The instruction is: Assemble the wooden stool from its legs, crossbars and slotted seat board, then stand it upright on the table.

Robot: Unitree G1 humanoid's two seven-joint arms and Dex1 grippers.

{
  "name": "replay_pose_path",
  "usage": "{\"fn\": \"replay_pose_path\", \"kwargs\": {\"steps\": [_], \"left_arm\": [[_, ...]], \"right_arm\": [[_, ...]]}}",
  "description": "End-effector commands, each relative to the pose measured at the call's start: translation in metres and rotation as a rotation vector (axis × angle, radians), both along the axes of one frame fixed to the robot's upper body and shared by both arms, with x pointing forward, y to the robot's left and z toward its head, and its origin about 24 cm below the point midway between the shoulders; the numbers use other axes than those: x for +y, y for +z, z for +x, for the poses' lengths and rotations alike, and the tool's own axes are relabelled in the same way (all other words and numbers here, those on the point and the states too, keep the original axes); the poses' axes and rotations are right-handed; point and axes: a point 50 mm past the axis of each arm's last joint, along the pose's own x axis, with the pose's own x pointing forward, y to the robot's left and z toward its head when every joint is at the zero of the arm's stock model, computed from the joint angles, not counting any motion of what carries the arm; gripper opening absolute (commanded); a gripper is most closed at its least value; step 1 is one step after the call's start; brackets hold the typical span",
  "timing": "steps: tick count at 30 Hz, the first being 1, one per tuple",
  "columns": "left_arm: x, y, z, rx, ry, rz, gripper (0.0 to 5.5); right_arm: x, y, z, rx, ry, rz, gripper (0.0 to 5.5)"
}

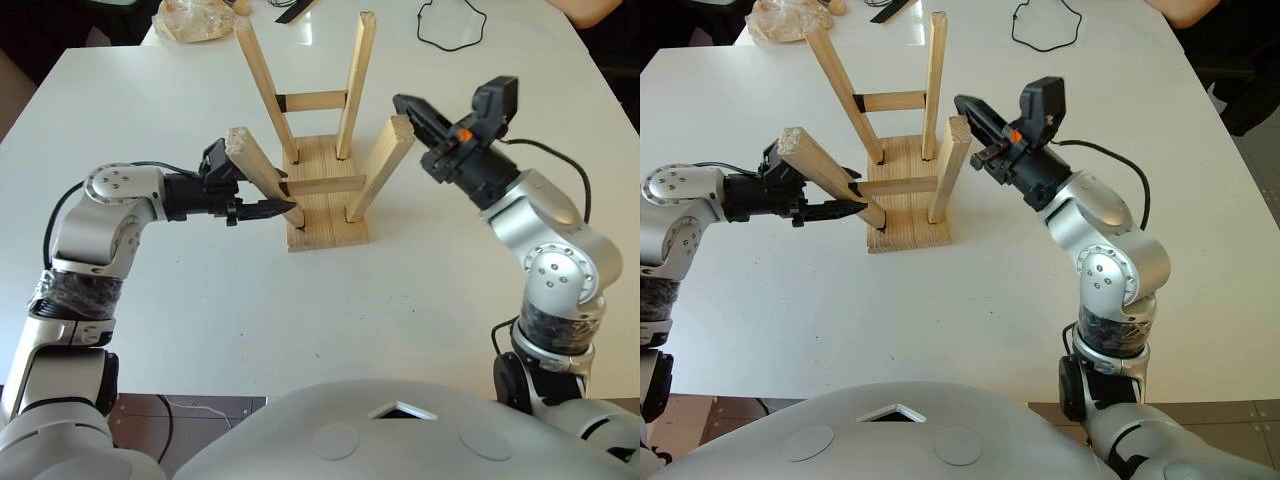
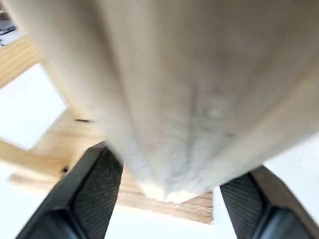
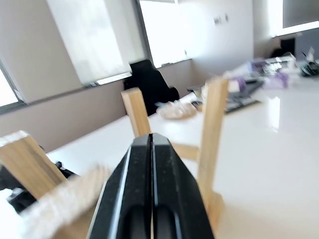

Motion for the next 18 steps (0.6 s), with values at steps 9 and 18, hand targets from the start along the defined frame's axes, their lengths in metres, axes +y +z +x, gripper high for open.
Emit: {"fn": "replay_pose_path", "kwargs": {"steps": [9,18], "left_arm": [[0.033,0.006,-0.056,-0.054,0.485,-0.096,2.94],[-0.028,-0.014,-0.066,-0.238,1.274,-0.297,1.55]], "right_arm": [[-0.031,-0.028,-0.007,0.063,-0.471,-0.124,0.0],[0.0,-0.031,-0.03,-0.107,-0.714,-0.471,0.0]]}}
